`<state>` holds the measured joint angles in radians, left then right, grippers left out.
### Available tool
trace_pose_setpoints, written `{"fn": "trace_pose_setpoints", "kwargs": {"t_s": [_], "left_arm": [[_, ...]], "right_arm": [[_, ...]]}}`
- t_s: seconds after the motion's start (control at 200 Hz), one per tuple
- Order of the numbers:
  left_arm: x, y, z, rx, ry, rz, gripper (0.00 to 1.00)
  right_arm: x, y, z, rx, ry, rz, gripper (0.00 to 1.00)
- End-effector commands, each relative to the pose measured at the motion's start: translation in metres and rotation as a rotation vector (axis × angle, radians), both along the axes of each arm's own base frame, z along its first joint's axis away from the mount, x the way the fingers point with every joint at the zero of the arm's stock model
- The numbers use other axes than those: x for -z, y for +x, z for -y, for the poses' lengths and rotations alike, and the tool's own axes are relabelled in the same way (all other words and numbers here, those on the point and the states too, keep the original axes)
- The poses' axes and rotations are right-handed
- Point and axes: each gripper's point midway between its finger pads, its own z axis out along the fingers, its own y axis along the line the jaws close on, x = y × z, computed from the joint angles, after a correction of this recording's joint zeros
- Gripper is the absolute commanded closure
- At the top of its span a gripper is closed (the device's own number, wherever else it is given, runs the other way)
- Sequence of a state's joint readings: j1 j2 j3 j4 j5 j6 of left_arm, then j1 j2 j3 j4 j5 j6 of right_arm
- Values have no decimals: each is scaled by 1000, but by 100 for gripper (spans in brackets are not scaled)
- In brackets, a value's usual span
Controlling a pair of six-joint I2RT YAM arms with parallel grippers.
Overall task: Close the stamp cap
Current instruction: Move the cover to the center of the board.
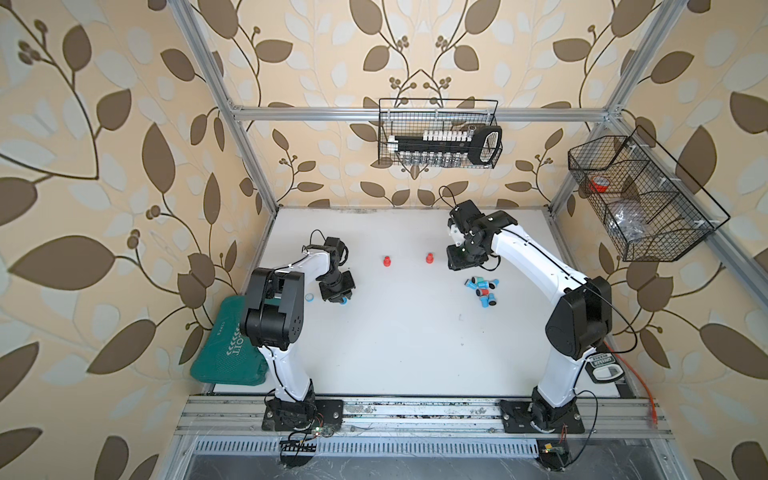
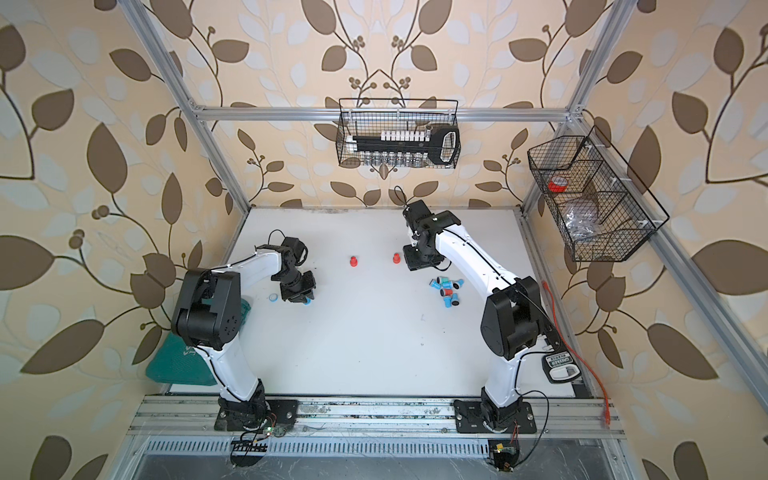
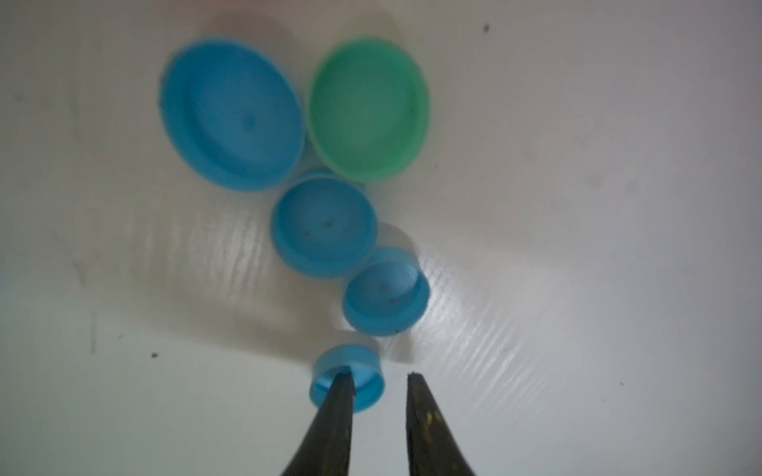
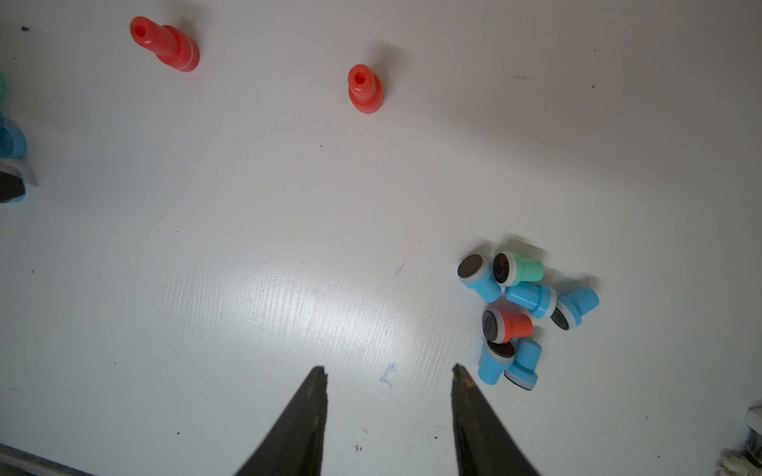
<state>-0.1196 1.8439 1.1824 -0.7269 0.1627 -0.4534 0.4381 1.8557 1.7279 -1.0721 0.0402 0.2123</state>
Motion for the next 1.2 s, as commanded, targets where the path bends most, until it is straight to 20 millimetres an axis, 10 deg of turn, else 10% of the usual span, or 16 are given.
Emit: {"fn": "trace_pose_setpoints", "kwargs": {"t_s": [0.0,0.315,0.8,1.195], "left_arm": [[6,-3,0,-5,32,-10,75],[9,-13,25,48,33,-23,75],[-3,-45,207,338,-32,2,75],[-34,-26,228,398,-70,58,74]], "right_arm": [[-10,-5,-1,-5,25,16,54],[-16,-8,4,0,25,32,54],[-13,-32,47,88,-7,8,47],[33,-23,52,59,-12,-83,49]]}}
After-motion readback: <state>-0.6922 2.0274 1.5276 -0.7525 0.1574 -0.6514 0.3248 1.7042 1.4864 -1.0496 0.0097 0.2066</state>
